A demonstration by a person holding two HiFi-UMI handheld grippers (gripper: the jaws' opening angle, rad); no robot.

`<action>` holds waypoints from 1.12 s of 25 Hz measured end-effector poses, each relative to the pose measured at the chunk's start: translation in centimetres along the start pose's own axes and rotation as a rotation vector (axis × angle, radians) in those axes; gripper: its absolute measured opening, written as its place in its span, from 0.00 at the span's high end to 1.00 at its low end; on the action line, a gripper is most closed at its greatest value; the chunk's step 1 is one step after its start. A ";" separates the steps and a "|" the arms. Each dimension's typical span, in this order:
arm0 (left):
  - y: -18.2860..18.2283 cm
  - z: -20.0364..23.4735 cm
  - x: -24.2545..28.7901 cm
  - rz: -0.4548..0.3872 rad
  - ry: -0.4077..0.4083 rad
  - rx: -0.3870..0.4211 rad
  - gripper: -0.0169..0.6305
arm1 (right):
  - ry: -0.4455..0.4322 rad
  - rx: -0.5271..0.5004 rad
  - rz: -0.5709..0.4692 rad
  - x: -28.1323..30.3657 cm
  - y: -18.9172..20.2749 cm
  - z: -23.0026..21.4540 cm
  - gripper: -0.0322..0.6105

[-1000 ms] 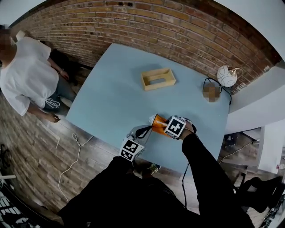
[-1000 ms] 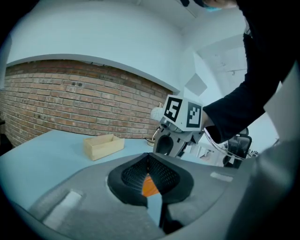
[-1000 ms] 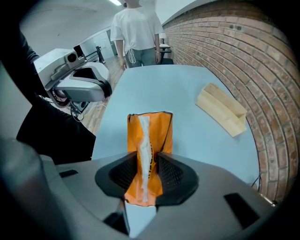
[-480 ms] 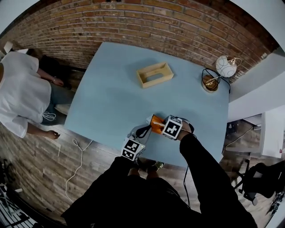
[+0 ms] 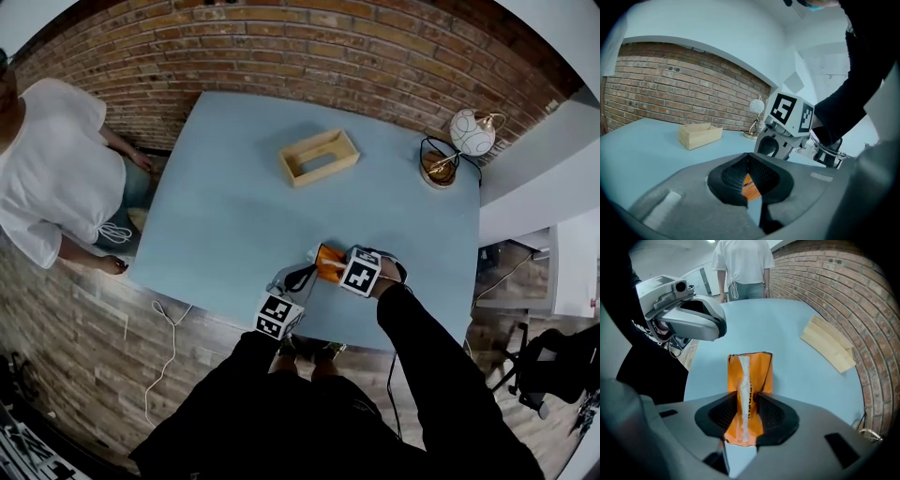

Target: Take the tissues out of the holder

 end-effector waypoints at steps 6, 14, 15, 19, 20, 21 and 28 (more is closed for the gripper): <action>0.1 0.6 0.7 0.016 0.018 -0.004 0.96 | -0.010 -0.022 0.020 1.0 0.1 0.4 0.74; 0.2 1.1 0.9 0.019 0.020 -0.009 0.96 | -0.009 -0.030 0.018 1.3 0.0 0.9 0.73; 0.2 1.1 1.0 0.020 0.021 -0.009 0.96 | -0.009 -0.030 0.019 1.3 0.1 0.9 0.73; 0.3 1.2 1.2 0.022 0.026 -0.009 0.96 | -0.008 -0.030 0.018 1.4 0.2 1.0 0.73; 0.4 1.1 1.3 0.021 0.026 -0.009 0.96 | -0.009 -0.030 0.018 1.4 0.3 1.0 0.73; 0.4 1.1 1.4 0.022 0.028 -0.009 0.96 | -0.011 -0.028 0.016 1.4 0.3 1.0 0.73; 0.7 1.1 1.4 0.028 0.036 -0.013 0.96 | -0.019 -0.011 -0.011 1.2 0.3 1.1 0.67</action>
Point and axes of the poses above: the fingertips, and each gripper's own axes: x forward along the fingers, z to its left, y out of its underside, the point moved 9 cm from there along -x, backward along the fingers, and after that the axes turned 5 degrees about y, right-handed, at the moved point
